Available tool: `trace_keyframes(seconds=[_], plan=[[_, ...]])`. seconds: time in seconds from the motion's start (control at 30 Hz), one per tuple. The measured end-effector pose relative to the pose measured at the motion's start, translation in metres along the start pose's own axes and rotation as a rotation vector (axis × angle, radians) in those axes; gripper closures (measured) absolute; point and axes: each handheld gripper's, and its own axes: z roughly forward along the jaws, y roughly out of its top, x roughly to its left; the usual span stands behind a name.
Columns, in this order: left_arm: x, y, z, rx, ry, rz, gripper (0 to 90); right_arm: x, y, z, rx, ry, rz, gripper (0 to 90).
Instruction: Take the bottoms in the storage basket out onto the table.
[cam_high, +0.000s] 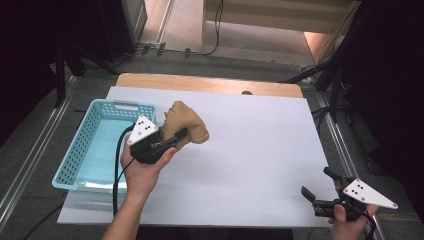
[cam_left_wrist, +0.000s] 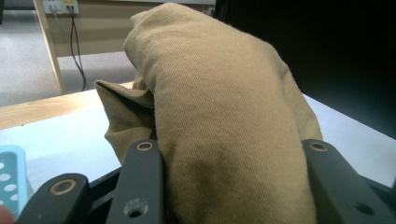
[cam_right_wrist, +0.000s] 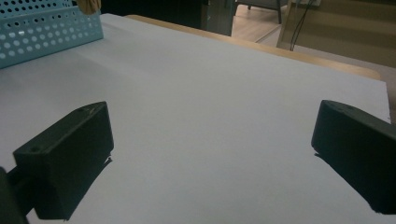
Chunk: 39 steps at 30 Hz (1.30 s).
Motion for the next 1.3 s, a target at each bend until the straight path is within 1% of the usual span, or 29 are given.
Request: trace_keyframes(seconds=[0.17, 0.4, 0.67, 0.8, 0.87, 1.0, 1.1, 1.3], plan=[[-0.004, 0.0, 0.008, 0.0, -0.008, -0.006, 58.7, 0.0, 0.0, 0.0, -0.002, 0.0, 0.001, 0.0], [-0.01, -0.002, 0.02, 0.015, -0.023, 0.001, 58.6, -0.001, 0.0, -0.001, -0.004, -0.001, 0.0, 0.0], [-0.015, -0.005, 0.031, 0.017, -0.037, -0.002, 58.6, -0.001, 0.0, -0.001, -0.005, 0.001, 0.001, 0.0], [-0.018, -0.006, 0.037, 0.022, -0.043, 0.004, 58.6, -0.001, 0.0, -0.001, -0.007, -0.001, -0.001, 0.0], [-0.02, -0.006, 0.039, 0.02, -0.04, 0.004, 58.6, -0.001, 0.0, -0.001, -0.006, -0.001, 0.001, 0.0], [-0.022, -0.008, 0.045, 0.018, -0.048, -0.004, 58.5, -0.002, 0.0, -0.001, -0.006, 0.0, 0.005, 0.0], [-0.024, -0.009, 0.049, 0.026, -0.05, 0.001, 58.5, -0.001, 0.0, -0.001, -0.007, 0.001, 0.001, 0.0], [-0.026, -0.014, 0.059, 0.042, -0.057, -0.004, 58.5, -0.001, 0.001, -0.002, -0.011, 0.002, -0.001, 0.0]])
